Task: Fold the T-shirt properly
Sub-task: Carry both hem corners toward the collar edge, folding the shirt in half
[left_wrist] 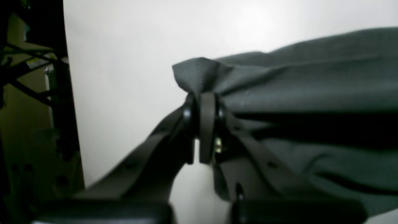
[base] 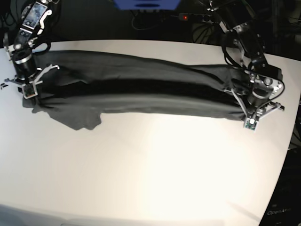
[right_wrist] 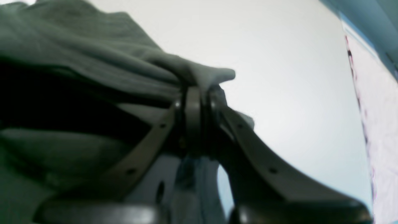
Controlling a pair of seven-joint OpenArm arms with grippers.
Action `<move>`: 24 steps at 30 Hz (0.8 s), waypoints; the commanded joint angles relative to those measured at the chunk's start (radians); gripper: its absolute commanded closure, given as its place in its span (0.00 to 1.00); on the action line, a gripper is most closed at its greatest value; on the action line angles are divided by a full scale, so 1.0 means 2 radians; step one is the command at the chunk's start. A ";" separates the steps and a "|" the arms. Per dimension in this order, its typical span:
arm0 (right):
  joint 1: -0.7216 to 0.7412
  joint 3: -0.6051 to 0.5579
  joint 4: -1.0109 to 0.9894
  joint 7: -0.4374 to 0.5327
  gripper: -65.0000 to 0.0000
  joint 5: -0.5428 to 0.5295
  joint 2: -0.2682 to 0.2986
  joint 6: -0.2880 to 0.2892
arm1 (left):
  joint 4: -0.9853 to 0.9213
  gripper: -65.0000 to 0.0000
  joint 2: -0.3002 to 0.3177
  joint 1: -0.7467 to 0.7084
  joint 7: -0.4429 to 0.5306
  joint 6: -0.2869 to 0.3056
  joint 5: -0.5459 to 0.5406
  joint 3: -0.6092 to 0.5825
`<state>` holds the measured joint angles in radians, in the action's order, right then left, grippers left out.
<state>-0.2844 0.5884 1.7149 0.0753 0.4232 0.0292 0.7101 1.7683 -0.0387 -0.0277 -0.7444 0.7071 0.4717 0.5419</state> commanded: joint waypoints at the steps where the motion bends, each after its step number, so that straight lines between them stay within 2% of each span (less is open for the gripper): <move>1: 0.001 0.005 0.008 0.010 0.99 -0.007 -0.002 -0.006 | 0.014 0.96 0.002 0.005 0.011 -0.004 -0.001 -0.001; 4: -0.002 0.012 0.011 0.010 0.99 -0.007 -0.017 -0.006 | 0.024 0.96 0.001 -0.006 0.012 -0.004 -0.002 -0.001; 7: -0.002 0.021 0.011 0.010 0.99 -0.006 -0.020 -0.006 | 0.038 0.96 0.000 -0.017 0.012 -0.004 -0.002 -0.001; 12: -0.025 0.021 0.031 0.010 0.99 -0.004 -0.020 -0.006 | 0.058 0.96 -0.013 -0.022 0.006 -0.004 0.003 -0.005; 24: -0.078 0.021 0.082 0.008 0.99 -0.003 -0.022 -0.006 | 0.060 0.96 -0.012 -0.036 0.006 -0.004 0.003 -0.008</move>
<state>-0.4389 0.6243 1.8568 0.0677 0.4316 -0.0223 0.7109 1.8679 -0.0689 -0.1097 -0.7456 0.7071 0.4816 0.5270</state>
